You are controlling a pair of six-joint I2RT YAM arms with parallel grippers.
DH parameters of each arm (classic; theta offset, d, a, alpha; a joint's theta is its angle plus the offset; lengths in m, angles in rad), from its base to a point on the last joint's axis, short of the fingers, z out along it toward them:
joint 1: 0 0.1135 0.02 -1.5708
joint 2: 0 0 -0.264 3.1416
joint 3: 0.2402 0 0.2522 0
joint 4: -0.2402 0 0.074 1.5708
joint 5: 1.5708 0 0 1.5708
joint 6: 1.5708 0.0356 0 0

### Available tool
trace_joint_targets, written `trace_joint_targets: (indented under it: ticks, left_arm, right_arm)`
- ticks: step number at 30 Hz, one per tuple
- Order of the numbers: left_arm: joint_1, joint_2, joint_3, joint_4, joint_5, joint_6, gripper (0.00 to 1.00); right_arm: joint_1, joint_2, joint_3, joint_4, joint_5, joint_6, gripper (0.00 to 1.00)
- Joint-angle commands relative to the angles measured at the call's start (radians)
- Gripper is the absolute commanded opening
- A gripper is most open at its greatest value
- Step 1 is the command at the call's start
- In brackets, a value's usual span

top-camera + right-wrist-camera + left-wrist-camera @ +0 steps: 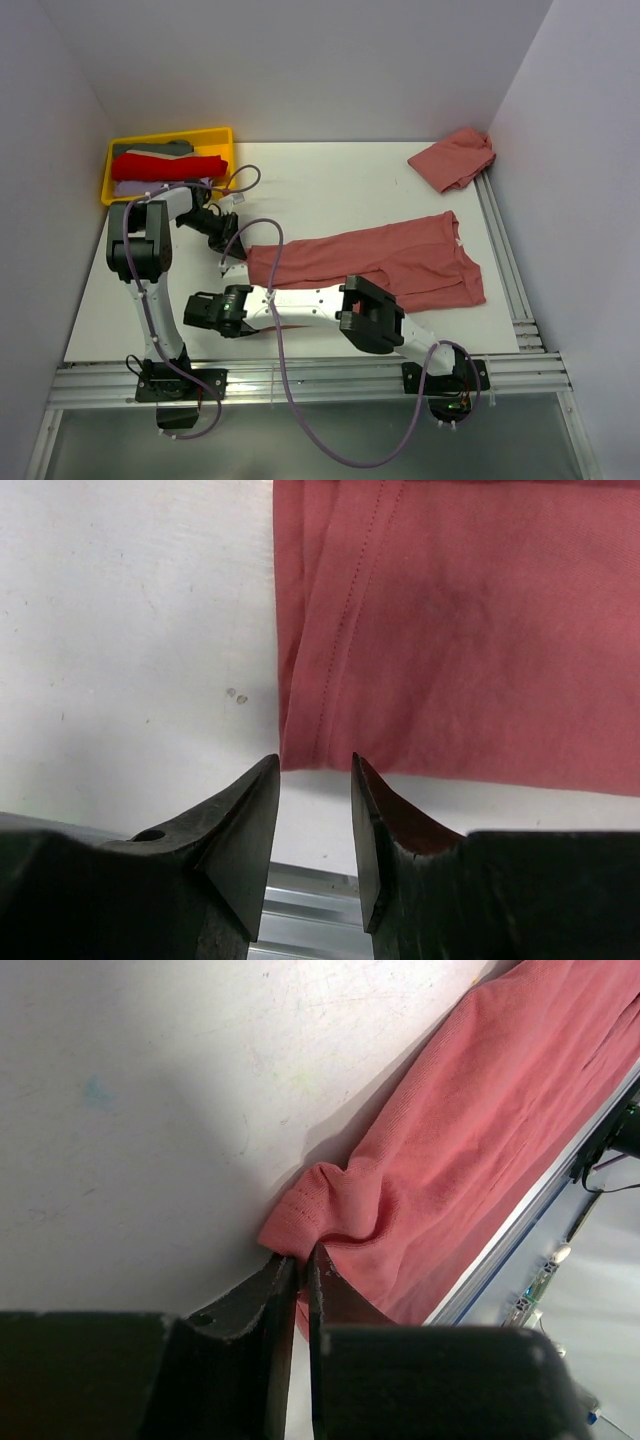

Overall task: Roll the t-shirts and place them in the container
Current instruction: Roll the tshirt

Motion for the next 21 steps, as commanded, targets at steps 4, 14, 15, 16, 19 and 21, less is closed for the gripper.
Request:
trace_joint_targets:
  ticks: [4, 14, 15, 16, 19, 21]
  left_arm:
    - [-0.006, -0.033, 0.006, 0.022, -0.031, 0.006, 0.13]
    - [-0.008, -0.029, 0.009, 0.024, -0.031, 0.001, 0.13]
    - [-0.008, -0.030, 0.007, 0.025, -0.033, 0.001, 0.13]
    - [-0.008, -0.030, 0.006, 0.028, -0.034, -0.001, 0.13]
    - [-0.008, -0.029, 0.004, 0.030, -0.034, -0.002, 0.11]
    - [-0.009, -0.032, 0.007, 0.030, -0.039, -0.007, 0.08]
  right_arm:
    - [0.010, 0.035, 0.078, -0.042, 0.035, -0.007, 0.42]
    - [0.009, 0.090, 0.101, -0.053, 0.012, -0.004, 0.38]
    - [0.009, 0.093, 0.101, -0.061, 0.011, 0.004, 0.37]
    - [0.007, 0.096, 0.095, -0.061, 0.009, 0.002, 0.35]
    - [0.006, 0.095, 0.083, -0.050, 0.002, 0.004, 0.28]
    - [0.007, 0.089, 0.081, -0.050, 0.006, 0.004, 0.21]
